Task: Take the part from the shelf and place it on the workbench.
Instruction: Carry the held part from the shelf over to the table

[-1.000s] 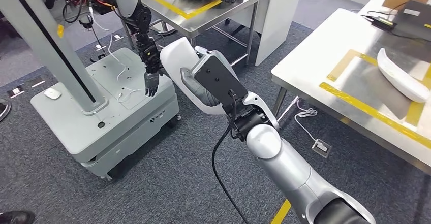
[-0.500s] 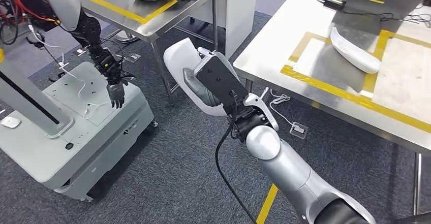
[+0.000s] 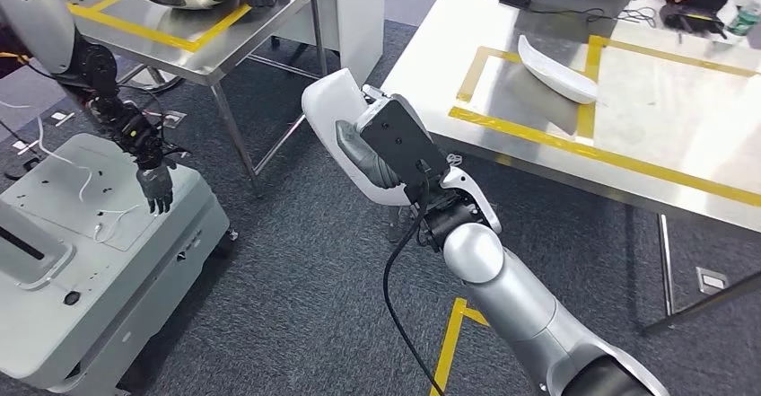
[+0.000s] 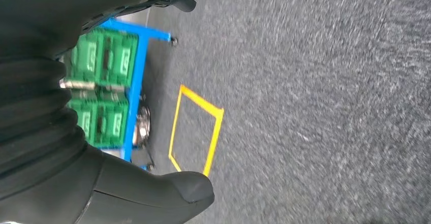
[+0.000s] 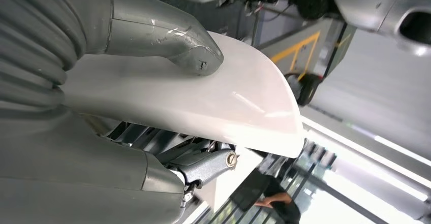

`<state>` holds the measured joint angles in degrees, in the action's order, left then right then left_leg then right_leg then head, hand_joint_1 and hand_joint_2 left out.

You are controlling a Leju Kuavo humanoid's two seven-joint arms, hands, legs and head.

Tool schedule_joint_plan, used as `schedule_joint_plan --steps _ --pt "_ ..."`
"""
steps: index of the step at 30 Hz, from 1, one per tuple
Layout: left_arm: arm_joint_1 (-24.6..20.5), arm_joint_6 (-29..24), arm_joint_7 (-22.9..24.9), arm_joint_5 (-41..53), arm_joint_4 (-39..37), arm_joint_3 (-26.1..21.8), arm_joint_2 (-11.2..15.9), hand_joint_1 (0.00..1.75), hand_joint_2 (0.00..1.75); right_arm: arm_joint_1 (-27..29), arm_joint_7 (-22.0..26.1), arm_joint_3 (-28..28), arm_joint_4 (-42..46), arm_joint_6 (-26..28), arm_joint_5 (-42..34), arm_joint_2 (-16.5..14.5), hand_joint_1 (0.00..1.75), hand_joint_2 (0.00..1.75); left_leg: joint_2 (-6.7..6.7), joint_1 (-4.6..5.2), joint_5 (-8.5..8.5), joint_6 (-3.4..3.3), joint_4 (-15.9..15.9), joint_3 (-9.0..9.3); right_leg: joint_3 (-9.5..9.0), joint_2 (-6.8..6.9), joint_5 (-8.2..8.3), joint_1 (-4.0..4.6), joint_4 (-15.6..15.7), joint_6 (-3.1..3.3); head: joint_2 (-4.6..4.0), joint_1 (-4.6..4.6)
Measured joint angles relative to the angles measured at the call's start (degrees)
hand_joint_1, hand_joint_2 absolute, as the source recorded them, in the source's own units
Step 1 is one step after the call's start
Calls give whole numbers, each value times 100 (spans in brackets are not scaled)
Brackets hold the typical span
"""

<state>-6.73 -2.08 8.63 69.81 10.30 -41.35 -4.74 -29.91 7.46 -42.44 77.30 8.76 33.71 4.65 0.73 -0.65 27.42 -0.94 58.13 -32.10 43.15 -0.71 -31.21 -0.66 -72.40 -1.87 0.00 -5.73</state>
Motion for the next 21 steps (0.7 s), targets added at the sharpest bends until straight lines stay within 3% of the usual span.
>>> schedule_joint_plan --steps 1,2,3,5,7,9,10,12,14,16,17,19,21 --pt "8 0 -6 2 -1 0 2 0 175 7 10 4 -8 10 -13 15 175 175 90 12 8 -10 9 -4 80 25 -41 0 -195 -2 0 1" --pt "8 0 -13 4 -2 0 4 0 175 13 16 10 -15 25 -24 37 175 175 173 19 17 -16 20 -7 40 39 25 1 -161 0 0 0" --pt "2 0 -19 7 -3 1 4 0 175 16 21 19 -21 44 -34 63 175 175 249 24 29 -16 34 -8 -121 64 172 4 101 10 0 1" --pt "-18 0 -22 17 -3 2 2 0 175 19 30 40 -22 81 -50 103 175 175 376 45 63 12 75 -8 -581 251 459 34 895 63 0 2" --pt "-30 0 -18 33 -3 5 2 0 175 19 46 66 -20 114 -61 131 175 175 481 70 93 62 103 -4 -790 383 545 73 1305 135 0 7" --pt "-38 1 -7 46 -2 11 4 0 175 25 70 94 -19 136 -68 177 175 175 585 78 105 117 96 15 -770 291 558 82 1337 192 0 9" --pt "-44 2 -1 49 -1 15 7 0 175 32 83 106 -17 142 -69 200 175 175 573 68 123 151 108 15 -771 231 577 66 1358 220 0 10" --pt "-54 5 5 51 2 25 5 0 175 40 101 125 -13 149 -70 225 175 175 335 44 291 223 331 -82 -783 121 620 15 1406 279 0 20" --pt "-49 7 15 52 1 40 2 0 175 52 110 134 -11 153 -75 228 175 175 36 13 630 284 966 -371 -781 18 641 -14 1420 309 0 40" --pt "-32 7 32 52 0 48 8 0 175 77 113 134 -13 152 -92 231 175 175 -39 -17 811 329 1550 -641 -773 -117 646 -26 1413 310 0 49" --pt "-27 7 38 52 -1 49 11 0 175 84 116 134 -14 154 -108 233 175 175 -47 -33 745 348 1583 -662 -770 -192 647 -37 1404 303 0 49" --pt "-30 7 44 53 1 50 14 0 175 81 121 134 -16 171 -141 235 175 175 -115 -77 359 380 1034 -413 -763 -338 639 -77 1363 262 0 49" --pt "-42 9 48 62 -2 54 12 0 175 65 124 137 -15 198 -162 235 175 175 -368 -113 129 400 377 -101 -725 -474 628 -105 1309 173 0 63"
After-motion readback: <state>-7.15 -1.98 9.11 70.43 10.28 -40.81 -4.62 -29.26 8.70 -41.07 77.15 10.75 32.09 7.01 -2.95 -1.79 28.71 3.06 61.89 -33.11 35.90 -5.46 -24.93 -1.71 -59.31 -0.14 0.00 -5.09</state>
